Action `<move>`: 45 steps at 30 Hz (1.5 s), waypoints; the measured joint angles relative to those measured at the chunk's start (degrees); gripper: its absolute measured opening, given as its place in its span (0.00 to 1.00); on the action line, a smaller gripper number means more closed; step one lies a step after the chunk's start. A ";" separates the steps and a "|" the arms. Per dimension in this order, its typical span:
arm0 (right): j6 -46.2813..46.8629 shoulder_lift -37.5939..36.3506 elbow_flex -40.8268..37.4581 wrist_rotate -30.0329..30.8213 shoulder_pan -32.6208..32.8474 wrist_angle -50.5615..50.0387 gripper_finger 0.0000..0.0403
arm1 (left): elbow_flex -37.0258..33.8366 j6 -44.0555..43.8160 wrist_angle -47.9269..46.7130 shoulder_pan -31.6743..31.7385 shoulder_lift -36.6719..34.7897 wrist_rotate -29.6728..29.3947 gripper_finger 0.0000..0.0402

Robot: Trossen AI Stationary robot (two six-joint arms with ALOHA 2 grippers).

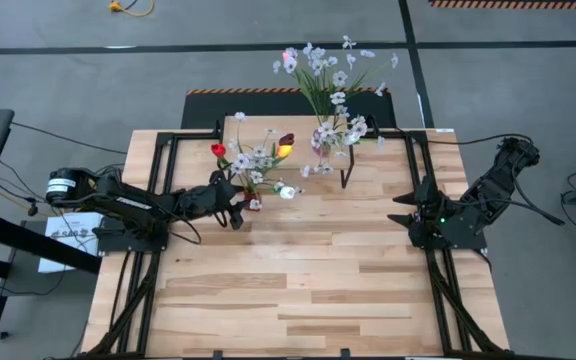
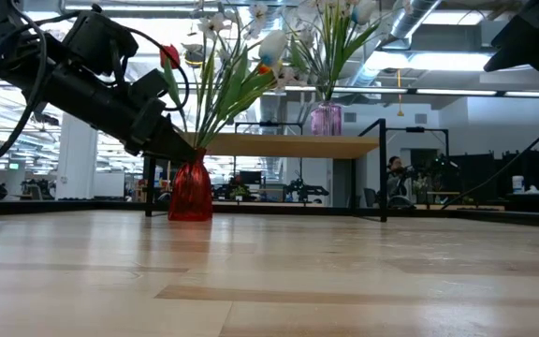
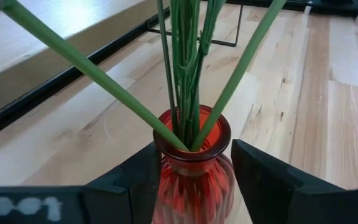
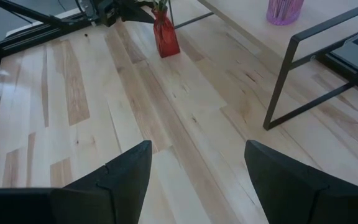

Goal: Pick and place flowers into a vace then onto a shelf
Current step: Put the red vase on the shelf

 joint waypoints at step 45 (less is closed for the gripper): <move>0.00 0.01 0.00 0.02 0.00 0.02 0.62 | 0.07 -4.91 -1.93 -1.06 -0.09 3.93 0.27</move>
